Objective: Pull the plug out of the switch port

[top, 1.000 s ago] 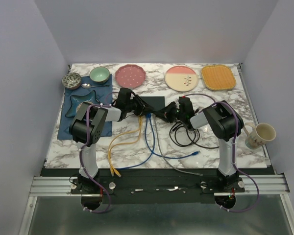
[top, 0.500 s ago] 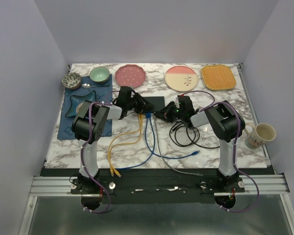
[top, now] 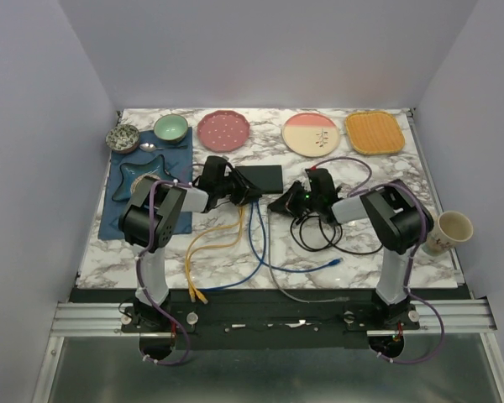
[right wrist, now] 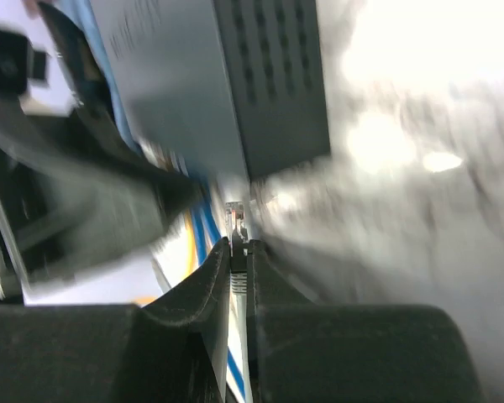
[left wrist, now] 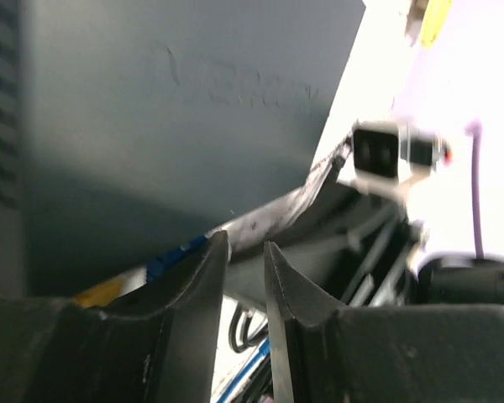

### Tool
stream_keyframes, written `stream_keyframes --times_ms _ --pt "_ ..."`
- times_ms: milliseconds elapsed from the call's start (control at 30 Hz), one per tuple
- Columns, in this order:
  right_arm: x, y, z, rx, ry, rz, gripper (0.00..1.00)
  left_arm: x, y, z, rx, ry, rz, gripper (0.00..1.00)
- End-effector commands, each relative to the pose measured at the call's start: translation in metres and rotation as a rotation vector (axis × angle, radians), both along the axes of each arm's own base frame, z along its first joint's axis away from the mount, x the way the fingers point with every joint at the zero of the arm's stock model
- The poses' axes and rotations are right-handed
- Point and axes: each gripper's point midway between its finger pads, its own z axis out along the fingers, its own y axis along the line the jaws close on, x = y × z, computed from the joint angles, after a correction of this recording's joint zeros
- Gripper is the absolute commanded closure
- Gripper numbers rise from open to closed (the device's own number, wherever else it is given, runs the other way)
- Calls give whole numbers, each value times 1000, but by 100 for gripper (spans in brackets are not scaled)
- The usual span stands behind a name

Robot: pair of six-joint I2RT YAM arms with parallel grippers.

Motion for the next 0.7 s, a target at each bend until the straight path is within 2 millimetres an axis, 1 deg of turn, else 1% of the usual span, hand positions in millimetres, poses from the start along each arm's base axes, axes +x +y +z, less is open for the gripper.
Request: stream_keyframes --times_ms 0,33,67,100,133,167,200,233,267,300,333,400,433,467,500,567,600,633,667 --pt "-23 -42 3 -211 -58 -27 99 17 19 25 -1 -57 58 62" --pt "-15 -52 33 -223 -140 -59 99 20 23 30 12 -80 70 62" --pt "-9 -67 39 -283 -179 -109 99 25 30 35 17 -94 90 62" --pt "-11 -80 41 -346 -205 -116 99 26 34 44 19 -113 100 62" --pt "-6 -91 70 -353 -281 -164 99 28 37 46 22 -121 112 62" --pt "1 -105 77 -399 -312 -221 99 30 42 48 25 -127 130 62" --pt "1 -117 83 -435 -331 -244 99 30 44 51 26 -134 135 62" --pt "7 -132 89 -456 -341 -292 99 31 45 51 24 -133 139 62" --pt "12 -143 99 -469 -360 -336 99 31 45 53 15 -131 139 62" --pt "16 -156 98 -498 -343 -378 99 32 46 51 11 -127 140 62" --pt "23 -173 99 -506 -331 -427 99 31 46 51 7 -123 140 62" --pt "28 -191 91 -539 -290 -476 99 31 45 52 -1 -125 139 62" --pt "33 -204 89 -557 -275 -511 99 31 45 52 -1 -124 137 62" --pt "36 -213 86 -587 -257 -538 96 31 46 51 -1 -121 139 62" --pt "32 -222 72 -638 -201 -538 89 30 47 51 2 -118 141 62" --pt "32 -236 66 -685 -176 -570 87 32 54 49 7 -112 155 62" --pt "31 -243 66 -699 -175 -596 80 32 58 48 11 -107 164 62" --pt "31 -244 68 -696 -182 -605 70 35 64 48 15 -108 181 62" --pt "29 -240 68 -673 -187 -587 62 36 67 48 16 -106 191 62"
